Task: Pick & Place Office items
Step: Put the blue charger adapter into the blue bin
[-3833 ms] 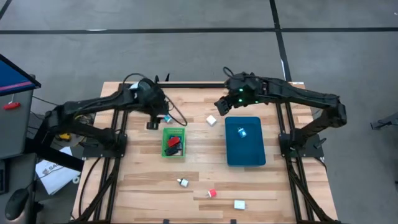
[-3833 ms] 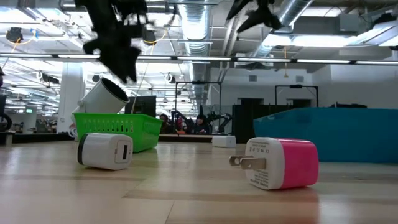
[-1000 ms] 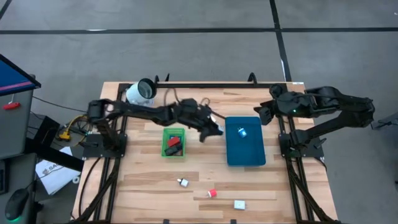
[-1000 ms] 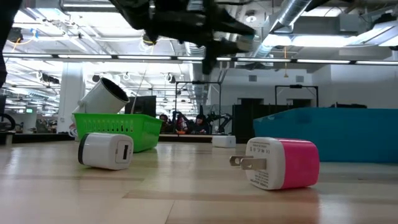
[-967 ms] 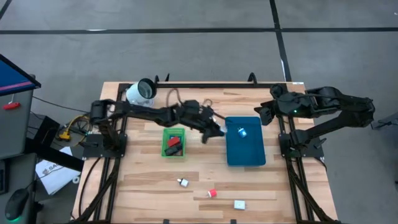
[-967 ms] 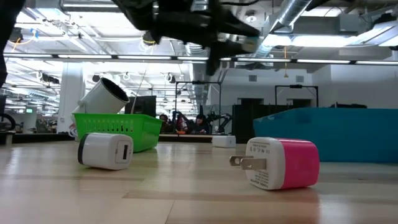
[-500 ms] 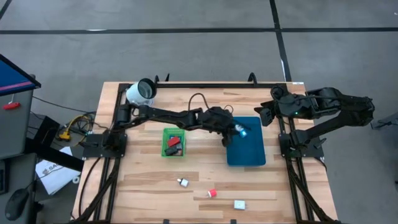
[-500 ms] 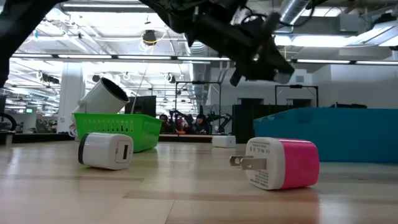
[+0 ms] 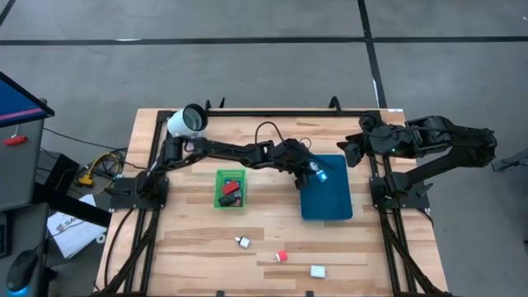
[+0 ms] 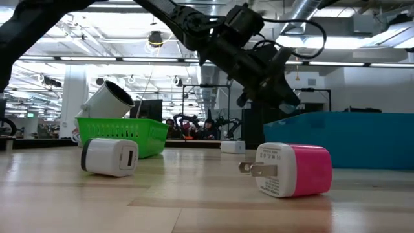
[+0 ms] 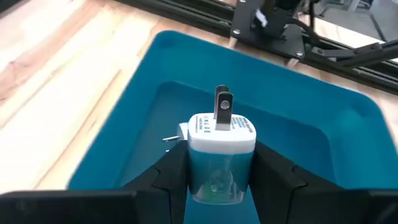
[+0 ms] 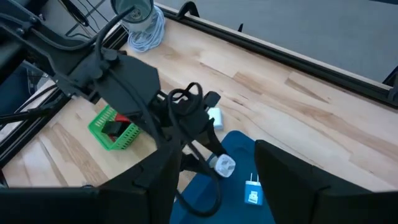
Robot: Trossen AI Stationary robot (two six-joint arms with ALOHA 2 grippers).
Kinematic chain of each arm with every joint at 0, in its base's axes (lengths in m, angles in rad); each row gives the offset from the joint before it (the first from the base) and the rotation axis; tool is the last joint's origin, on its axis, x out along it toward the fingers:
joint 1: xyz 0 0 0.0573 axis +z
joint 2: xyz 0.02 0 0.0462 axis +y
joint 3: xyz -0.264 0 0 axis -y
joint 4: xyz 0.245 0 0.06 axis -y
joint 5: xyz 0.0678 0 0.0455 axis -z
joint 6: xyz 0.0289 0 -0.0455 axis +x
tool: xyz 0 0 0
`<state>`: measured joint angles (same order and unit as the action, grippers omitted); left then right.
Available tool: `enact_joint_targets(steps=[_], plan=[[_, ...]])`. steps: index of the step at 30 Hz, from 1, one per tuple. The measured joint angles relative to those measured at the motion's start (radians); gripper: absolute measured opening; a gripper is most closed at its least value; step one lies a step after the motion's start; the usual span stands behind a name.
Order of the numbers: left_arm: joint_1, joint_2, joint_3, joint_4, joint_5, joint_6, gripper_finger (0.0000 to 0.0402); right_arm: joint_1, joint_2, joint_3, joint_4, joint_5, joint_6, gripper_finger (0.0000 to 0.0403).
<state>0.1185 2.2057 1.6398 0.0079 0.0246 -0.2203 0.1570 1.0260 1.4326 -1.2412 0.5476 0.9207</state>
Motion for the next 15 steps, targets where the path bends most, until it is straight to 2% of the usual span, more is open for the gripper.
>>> enact_joint_targets(steps=[5, 10, 15], plan=[[0.014, 0.000, 0.000, 0.001, 0.011, 0.004, 0.0127, 0.000, 0.000, 0.000, 0.003, 0.002, 0.004, 0.0198], [0.014, 0.000, 0.000, 0.010, 0.013, 0.006, 0.0163, 0.000, 0.000, 0.000, 0.003, 0.003, 0.004, 0.0198], [0.014, 0.000, 0.000, 0.063, 0.016, 0.004, 0.0160, 0.000, 0.000, 0.000, 0.003, 0.004, 0.004, 0.0198]])
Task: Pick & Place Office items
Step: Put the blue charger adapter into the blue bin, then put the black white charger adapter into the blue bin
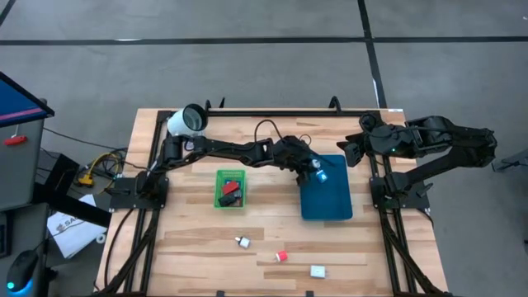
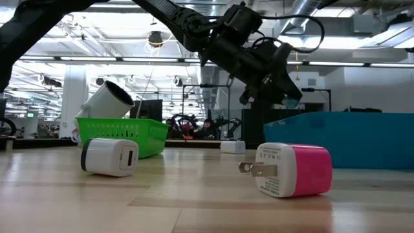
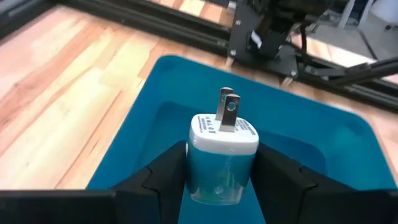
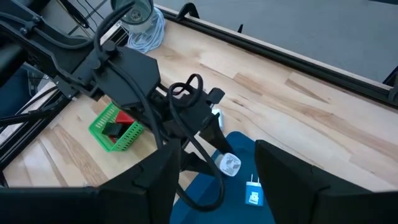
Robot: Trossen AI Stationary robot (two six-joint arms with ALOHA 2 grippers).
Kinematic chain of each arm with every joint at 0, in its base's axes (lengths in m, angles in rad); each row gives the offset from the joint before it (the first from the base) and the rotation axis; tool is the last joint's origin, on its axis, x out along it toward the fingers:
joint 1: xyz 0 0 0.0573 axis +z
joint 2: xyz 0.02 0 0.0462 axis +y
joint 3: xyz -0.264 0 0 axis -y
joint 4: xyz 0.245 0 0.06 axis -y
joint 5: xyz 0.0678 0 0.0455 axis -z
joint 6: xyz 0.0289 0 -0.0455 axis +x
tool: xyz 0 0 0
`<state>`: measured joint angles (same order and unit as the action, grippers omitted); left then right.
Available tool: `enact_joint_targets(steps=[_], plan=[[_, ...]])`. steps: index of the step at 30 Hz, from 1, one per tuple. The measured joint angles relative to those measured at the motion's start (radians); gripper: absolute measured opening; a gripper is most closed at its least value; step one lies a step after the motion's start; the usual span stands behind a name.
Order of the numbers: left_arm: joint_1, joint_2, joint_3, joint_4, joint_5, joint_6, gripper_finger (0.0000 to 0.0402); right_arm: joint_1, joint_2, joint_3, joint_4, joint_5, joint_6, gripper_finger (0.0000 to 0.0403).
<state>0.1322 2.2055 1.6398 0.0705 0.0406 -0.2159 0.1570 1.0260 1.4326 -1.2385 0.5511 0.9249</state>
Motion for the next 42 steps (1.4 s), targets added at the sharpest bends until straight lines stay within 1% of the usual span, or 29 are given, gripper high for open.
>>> enact_joint_targets(steps=[6, 18, 22, 27, 31, 33, 35, 38, 42], plan=[[0.000, 0.000, 0.000, 0.023, 0.000, -0.001, 0.0152, 0.000, 0.000, 0.000, 0.000, 0.000, 0.000, 0.0198], [0.000, -0.001, 0.000, 0.029, -0.004, 0.001, 0.0201, 0.000, 0.000, 0.000, 0.000, 0.008, 0.001, 0.0198], [0.003, -0.006, -0.001, 0.018, -0.001, 0.030, 0.0207, 0.000, 0.000, 0.000, 0.000, 0.008, 0.002, 0.0198], [0.011, -0.036, -0.002, -0.020, 0.041, 0.050, 0.0204, 0.000, 0.000, 0.000, -0.003, 0.008, 0.008, 0.0198], [0.007, -0.115, -0.024, -0.143, 0.052, 0.125, 0.0204, 0.002, 0.000, 0.000, -0.003, 0.008, 0.011, 0.0198], [0.000, -0.178, -0.069, -0.206, 0.097, 0.183, 0.0203, 0.009, 0.000, 0.000, -0.003, 0.009, 0.011, 0.0198], [-0.020, -0.261, -0.136, -0.256, 0.123, 0.212, 0.0200, 0.017, 0.000, 0.000, -0.003, 0.018, 0.011, 0.0198], [-0.061, -0.410, -0.266, -0.325, 0.127, 0.230, 0.0193, 0.033, 0.000, 0.000, -0.003, 0.030, 0.011, 0.0198], [-0.170, -0.638, -0.458, -0.448, 0.149, 0.278, 0.0184, 0.040, 0.000, 0.000, -0.003, 0.033, 0.011, 0.0198]])
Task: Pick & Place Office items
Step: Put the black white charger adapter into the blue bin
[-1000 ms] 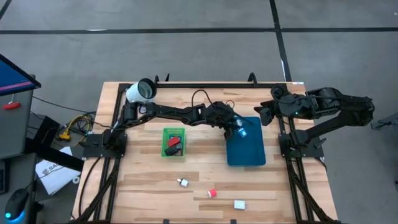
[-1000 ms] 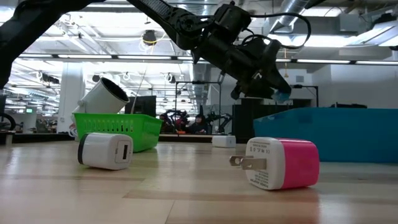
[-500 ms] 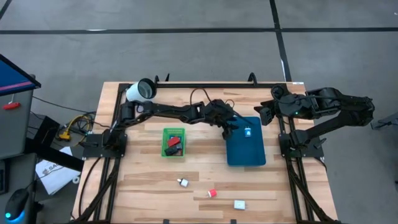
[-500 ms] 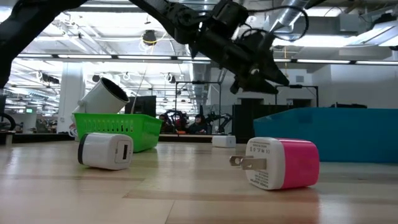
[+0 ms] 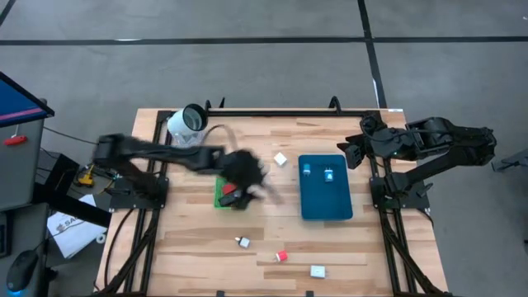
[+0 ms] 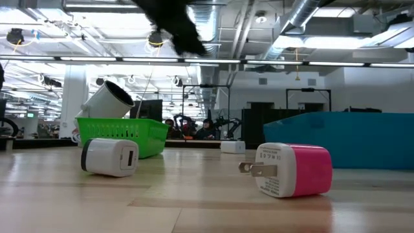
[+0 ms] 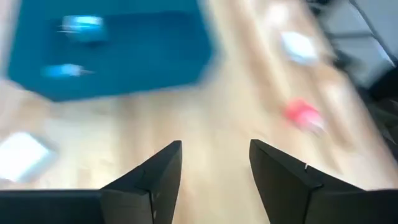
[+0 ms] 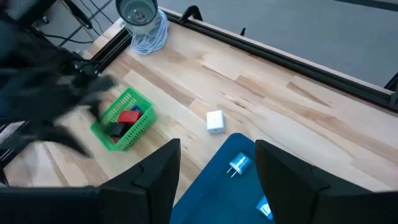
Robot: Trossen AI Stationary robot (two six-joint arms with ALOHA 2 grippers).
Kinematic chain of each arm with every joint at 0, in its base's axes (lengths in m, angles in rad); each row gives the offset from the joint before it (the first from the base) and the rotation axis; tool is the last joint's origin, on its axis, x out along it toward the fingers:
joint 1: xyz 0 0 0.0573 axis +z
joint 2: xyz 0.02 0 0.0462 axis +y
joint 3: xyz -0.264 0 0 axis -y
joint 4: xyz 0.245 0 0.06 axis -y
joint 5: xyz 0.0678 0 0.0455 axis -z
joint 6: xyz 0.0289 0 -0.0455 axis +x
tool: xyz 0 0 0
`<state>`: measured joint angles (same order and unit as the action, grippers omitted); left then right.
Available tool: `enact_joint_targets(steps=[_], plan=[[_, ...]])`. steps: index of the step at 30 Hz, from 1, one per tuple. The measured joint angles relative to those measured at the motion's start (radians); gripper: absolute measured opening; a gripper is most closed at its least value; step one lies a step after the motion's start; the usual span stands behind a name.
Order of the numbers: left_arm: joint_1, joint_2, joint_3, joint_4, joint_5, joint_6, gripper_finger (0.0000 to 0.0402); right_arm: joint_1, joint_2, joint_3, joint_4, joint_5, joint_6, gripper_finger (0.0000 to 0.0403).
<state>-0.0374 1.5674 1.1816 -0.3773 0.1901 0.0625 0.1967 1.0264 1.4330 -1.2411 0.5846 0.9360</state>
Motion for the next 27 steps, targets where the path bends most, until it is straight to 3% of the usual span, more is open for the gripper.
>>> enact_joint_targets(steps=[4, 9, 15, 27], plan=[[-0.179, -0.195, -0.153, -0.006, -0.055, -0.065, 0.0187, 0.000, 0.000, 0.000, 0.011, 0.001, -0.011, 0.0198], [-0.388, -0.250, -0.226, -0.004, -0.221, -0.177, 0.0224, 0.000, 0.000, 0.000, 0.072, 0.024, -0.042, 0.0198], [-0.471, -0.133, -0.231, 0.031, -0.337, -0.180, 0.0269, 0.000, 0.000, 0.000, 0.134, 0.027, -0.054, 0.0198], [-0.477, 0.142, -0.230, 0.196, -0.265, -0.148, 0.0263, 0.000, 0.002, 0.000, 0.168, 0.020, -0.045, 0.0198]])
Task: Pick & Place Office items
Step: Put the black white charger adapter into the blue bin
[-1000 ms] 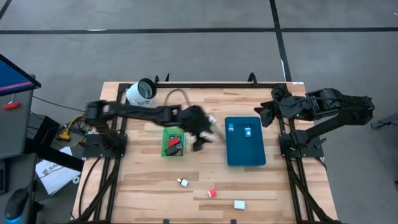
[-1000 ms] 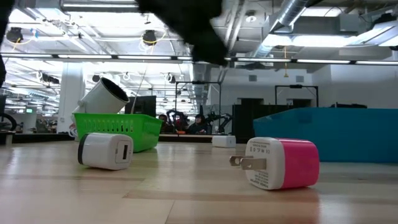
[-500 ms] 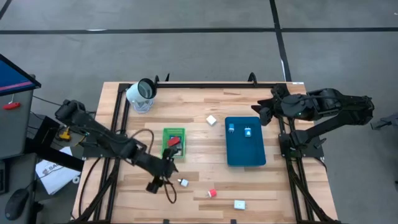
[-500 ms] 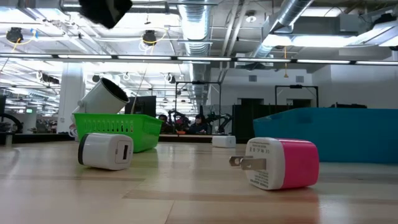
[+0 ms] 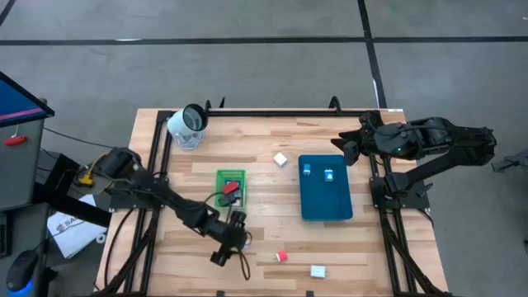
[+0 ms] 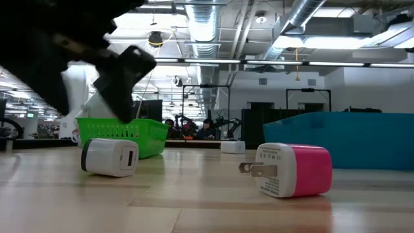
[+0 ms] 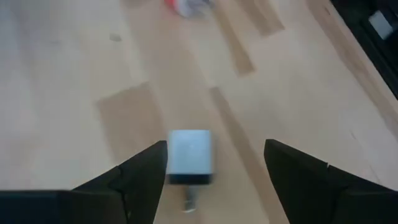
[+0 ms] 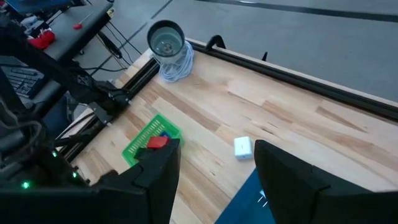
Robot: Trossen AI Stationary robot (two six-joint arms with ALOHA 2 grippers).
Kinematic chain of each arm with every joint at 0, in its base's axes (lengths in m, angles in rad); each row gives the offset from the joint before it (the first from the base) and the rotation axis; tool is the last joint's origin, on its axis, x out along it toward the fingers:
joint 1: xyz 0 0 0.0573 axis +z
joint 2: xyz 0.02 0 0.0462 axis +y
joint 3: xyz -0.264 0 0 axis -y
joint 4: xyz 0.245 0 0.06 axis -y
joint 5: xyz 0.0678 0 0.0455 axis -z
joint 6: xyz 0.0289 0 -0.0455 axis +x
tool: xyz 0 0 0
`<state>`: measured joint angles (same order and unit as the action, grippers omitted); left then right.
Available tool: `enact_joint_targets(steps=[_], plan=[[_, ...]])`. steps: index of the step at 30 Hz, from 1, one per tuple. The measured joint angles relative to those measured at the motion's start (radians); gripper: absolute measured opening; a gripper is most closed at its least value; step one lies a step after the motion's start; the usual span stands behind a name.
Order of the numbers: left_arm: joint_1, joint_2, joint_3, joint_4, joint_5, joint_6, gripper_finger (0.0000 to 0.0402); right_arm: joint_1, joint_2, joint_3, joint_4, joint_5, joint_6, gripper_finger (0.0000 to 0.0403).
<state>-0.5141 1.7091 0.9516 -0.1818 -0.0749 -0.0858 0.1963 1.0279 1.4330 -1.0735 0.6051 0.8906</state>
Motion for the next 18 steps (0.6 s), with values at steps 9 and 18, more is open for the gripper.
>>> enact_joint_targets(steps=[9, 18], plan=[[0.012, 0.098, 0.000, 0.066, 0.001, -0.008, 0.0262, 0.000, 0.000, 0.000, 0.006, -0.002, 0.000, 0.0198], [0.028, 0.122, 0.000, 0.078, 0.001, -0.027, 0.0237, 0.000, 0.000, 0.000, 0.005, -0.002, 0.000, 0.0198]])
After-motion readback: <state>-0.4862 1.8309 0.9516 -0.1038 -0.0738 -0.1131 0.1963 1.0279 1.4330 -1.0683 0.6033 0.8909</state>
